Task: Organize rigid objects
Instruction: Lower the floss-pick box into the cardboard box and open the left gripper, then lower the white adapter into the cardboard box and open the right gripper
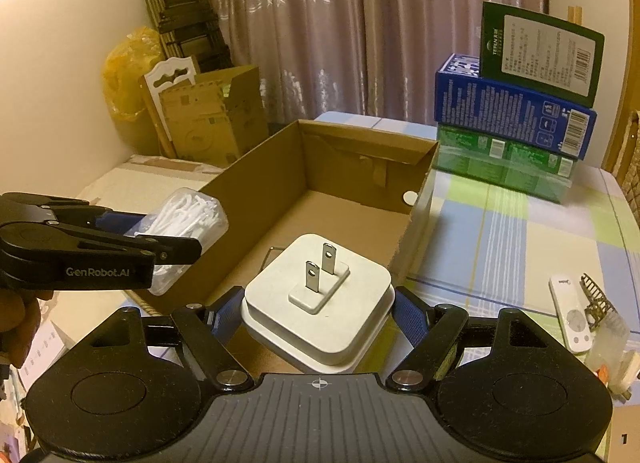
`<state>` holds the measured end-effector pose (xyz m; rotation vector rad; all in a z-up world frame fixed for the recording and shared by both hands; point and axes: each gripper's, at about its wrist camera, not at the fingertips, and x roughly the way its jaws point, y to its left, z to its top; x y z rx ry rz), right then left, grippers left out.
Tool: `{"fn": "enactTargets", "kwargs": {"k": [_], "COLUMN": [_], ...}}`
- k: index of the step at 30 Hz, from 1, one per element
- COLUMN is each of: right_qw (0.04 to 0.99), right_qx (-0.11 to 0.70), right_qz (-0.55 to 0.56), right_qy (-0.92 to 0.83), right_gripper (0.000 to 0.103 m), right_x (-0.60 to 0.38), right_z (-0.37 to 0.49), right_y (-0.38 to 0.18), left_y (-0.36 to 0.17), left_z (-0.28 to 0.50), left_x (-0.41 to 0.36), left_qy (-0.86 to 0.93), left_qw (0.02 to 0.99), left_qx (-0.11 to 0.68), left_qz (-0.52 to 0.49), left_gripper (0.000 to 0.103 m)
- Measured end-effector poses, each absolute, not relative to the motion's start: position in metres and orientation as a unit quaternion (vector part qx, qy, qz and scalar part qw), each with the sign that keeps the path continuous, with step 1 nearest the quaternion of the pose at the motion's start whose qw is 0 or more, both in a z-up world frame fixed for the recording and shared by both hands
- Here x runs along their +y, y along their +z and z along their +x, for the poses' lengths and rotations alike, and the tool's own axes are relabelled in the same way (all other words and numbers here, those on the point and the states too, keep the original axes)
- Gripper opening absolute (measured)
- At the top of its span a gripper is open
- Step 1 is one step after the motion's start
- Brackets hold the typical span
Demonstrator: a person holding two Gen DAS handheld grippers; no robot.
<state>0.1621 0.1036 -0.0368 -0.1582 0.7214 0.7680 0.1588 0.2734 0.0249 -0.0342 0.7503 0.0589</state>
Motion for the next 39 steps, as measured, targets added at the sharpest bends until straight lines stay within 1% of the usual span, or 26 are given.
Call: {"fn": "enactTargets", "kwargs": {"k": [9, 39], "right_qw": [0.861, 0.858], "right_qx": [0.349, 0.356], "right_qz": [-0.066, -0.054], "right_qy": [0.363, 0.366], "right_gripper": [0.076, 0.076], "right_x": [0.102, 0.108], "right_z": [0.163, 0.156], "right_y": [-0.04, -0.037], "left_y": [0.02, 0.036], "left_z": [0.165, 0.138], "left_x": [0.277, 0.282], "left_qy": [0.028, 0.045], "left_qw": [0.929, 0.933], "left_qx": [0.369, 0.355], "left_qz": [-0.023, -0.03], "left_gripper": [0.052, 0.052]}}
